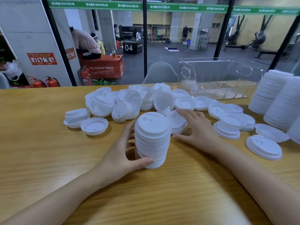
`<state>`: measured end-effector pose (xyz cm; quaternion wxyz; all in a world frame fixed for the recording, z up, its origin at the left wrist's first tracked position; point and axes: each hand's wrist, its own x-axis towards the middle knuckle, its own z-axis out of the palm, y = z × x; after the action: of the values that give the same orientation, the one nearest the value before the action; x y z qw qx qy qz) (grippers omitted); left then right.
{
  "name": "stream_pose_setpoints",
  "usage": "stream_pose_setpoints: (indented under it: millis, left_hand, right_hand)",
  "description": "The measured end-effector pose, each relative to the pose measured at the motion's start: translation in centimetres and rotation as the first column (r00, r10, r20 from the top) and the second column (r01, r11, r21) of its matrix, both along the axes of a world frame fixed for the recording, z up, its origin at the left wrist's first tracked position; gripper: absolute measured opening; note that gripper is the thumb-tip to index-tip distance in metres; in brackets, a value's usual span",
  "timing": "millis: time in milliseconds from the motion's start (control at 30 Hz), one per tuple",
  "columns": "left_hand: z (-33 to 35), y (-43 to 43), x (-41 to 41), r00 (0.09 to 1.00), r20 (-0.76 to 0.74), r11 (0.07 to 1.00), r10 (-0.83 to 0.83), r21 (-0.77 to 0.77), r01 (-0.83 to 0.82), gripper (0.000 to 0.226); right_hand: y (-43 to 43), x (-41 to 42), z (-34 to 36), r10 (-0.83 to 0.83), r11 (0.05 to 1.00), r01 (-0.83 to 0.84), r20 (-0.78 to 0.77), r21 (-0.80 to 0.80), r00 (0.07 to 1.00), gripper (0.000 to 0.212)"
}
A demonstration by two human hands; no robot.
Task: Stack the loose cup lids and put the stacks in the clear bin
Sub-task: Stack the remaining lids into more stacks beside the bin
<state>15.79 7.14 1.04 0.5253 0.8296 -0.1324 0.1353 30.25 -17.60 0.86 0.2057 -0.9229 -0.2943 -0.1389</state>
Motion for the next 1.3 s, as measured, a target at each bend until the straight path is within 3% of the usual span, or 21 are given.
stream_pose_setpoints:
  millis: [167, 267, 433, 533, 667, 833, 1033, 1300]
  left_hand:
    - [0.3, 0.0, -0.4, 0.984, 0.173, 0.998, 0.049, 0.021, -0.054, 0.093]
    - [1.0, 0.2, -0.8, 0.934, 0.345, 0.992, 0.088, 0.056, -0.114, 0.078]
    - [2.3, 0.5, -0.9, 0.827, 0.56, 0.963, 0.041, 0.199, -0.182, 0.045]
    - [2.1, 0.8, -0.6, 0.812, 0.583, 0.946, 0.041, 0.239, -0.219, 0.03]
    - [1.8, 0.8, -0.5, 0.818, 0.574, 0.94, 0.039, 0.255, -0.224, 0.027]
    - [1.8, 0.7, -0.5, 0.811, 0.584, 0.946, 0.039, 0.239, -0.217, 0.032]
    - [1.8, 0.8, -0.4, 0.783, 0.617, 0.951, 0.085, 0.183, -0.248, 0.042]
    - [1.7, 0.5, -0.6, 0.796, 0.605, 0.94, 0.016, 0.262, -0.218, 0.038]
  right_hand:
    - [-0.1, 0.0, 0.1, 0.001, 0.999, -0.003, 0.047, 0.04, 0.999, 0.07]
    - [-0.1, -0.1, 0.2, -0.013, 0.998, 0.009, 0.08, 0.058, 0.997, 0.052]
    - [-0.2, -0.2, 0.3, -0.077, 0.987, 0.065, 0.084, 0.146, 0.993, 0.041]
    - [-0.1, -0.5, 1.0, -0.076, 0.954, 0.07, 0.01, 0.291, 0.997, 0.038]
    - [0.2, -1.1, 2.4, 0.055, 0.838, 0.085, -0.238, 0.539, 0.97, 0.028]
    - [1.0, -3.1, 4.1, 0.239, 0.699, 0.014, -0.251, 0.715, 0.938, 0.028]
    - [3.3, -6.6, 5.2, 0.47, 0.686, -0.245, -0.16, 0.685, 0.868, 0.033]
    - [3.6, -7.5, 5.1, 0.465, 0.717, -0.312, -0.095, 0.623, 0.88, 0.035]
